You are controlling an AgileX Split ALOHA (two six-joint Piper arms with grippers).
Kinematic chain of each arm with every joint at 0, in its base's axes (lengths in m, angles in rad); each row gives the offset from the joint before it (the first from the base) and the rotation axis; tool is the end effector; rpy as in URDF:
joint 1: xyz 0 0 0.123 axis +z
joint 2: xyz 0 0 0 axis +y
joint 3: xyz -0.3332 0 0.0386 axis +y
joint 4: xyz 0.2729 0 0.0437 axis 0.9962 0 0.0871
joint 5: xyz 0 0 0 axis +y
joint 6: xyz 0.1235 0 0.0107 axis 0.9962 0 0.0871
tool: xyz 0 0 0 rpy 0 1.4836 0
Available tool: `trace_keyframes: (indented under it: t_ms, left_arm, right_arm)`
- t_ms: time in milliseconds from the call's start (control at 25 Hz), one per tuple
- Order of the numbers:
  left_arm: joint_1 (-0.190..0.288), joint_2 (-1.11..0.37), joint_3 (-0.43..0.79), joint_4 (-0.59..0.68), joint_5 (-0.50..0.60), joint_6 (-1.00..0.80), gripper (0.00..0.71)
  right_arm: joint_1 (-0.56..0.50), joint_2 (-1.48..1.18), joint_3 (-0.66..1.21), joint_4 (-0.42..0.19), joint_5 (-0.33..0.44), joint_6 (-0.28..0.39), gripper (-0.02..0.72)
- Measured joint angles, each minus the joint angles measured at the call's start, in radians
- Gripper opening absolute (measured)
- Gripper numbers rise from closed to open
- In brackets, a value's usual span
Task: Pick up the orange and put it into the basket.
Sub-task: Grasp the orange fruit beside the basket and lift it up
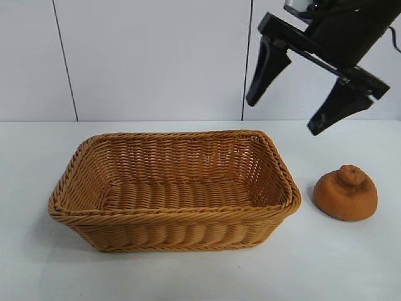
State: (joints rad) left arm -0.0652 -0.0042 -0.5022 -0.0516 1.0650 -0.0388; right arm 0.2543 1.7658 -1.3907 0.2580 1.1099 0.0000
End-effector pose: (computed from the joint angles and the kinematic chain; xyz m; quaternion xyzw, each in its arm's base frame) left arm -0.0059 -0.0052 0.2745 0.0124 0.8523 -0.0529 0.5202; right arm 0.3748 0.1267 0.2645 -0.0786 0.9860 0.1296 0.0698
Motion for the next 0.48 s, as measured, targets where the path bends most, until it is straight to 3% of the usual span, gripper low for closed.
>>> trace_keyframes:
  t_ms: [80, 160, 480]
  left_arm:
    - [0.000, 0.000, 0.000, 0.000, 0.000, 0.000, 0.582]
    - [0.000, 0.000, 0.000, 0.000, 0.000, 0.000, 0.582]
    - [0.000, 0.000, 0.000, 0.000, 0.000, 0.000, 0.582]
  right_arm:
    - [0.000, 0.000, -0.029, -0.112, 0.043, 0.036, 0.641]
    - [-0.003, 0.000, -0.045, -0.184, 0.061, 0.053, 0.641]
    - [-0.136, 0.022, -0.048, -0.181, 0.051, 0.053, 0.641]
